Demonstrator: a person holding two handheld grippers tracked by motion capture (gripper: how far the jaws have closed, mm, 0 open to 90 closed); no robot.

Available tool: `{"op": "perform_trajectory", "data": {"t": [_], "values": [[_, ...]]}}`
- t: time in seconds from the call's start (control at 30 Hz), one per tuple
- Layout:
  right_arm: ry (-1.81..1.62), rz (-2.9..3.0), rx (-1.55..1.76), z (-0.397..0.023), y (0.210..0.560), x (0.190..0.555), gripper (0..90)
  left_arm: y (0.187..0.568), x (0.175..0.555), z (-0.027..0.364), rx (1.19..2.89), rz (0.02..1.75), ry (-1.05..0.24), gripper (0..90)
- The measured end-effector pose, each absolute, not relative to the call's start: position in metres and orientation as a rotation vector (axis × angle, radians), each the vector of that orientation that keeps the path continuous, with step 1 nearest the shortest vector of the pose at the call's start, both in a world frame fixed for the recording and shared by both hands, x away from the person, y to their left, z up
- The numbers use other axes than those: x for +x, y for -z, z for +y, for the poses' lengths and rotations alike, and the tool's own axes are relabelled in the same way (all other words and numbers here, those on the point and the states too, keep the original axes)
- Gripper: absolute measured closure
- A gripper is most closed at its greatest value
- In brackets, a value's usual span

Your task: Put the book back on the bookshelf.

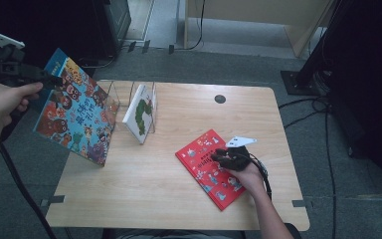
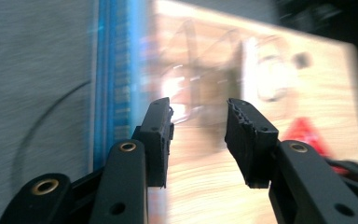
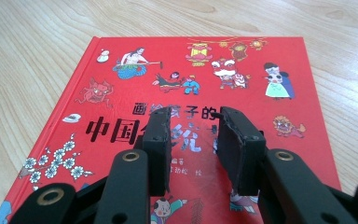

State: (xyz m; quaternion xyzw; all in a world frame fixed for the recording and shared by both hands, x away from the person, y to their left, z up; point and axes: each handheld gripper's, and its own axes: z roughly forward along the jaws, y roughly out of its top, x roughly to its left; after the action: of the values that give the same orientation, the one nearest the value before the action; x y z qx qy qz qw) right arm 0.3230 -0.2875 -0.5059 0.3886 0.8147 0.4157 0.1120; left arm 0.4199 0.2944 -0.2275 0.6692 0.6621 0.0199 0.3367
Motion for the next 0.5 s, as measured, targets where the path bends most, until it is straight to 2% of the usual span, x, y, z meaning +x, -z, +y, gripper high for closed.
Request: {"op": "perform_trajectory", "data": {"t": [0.2, 0.3, 0.5], "values": [[-1.230, 2.381, 1.144, -0.291, 0.503, 0.322, 64.4, 0.234, 0.413, 0.275, 1.865, 1.697, -0.090, 55.3], [-1.230, 2.374, 1.149, -0.295, 0.501, 0.320, 64.1, 0.245, 0.410, 0.264, 1.861, 1.654, -0.025, 52.8], [-1.225, 2.363, 1.142, -0.301, 0.500, 0.318, 64.1, 0.267, 0.402, 0.238, 1.891, 1.585, 0.000, 51.0]]}}
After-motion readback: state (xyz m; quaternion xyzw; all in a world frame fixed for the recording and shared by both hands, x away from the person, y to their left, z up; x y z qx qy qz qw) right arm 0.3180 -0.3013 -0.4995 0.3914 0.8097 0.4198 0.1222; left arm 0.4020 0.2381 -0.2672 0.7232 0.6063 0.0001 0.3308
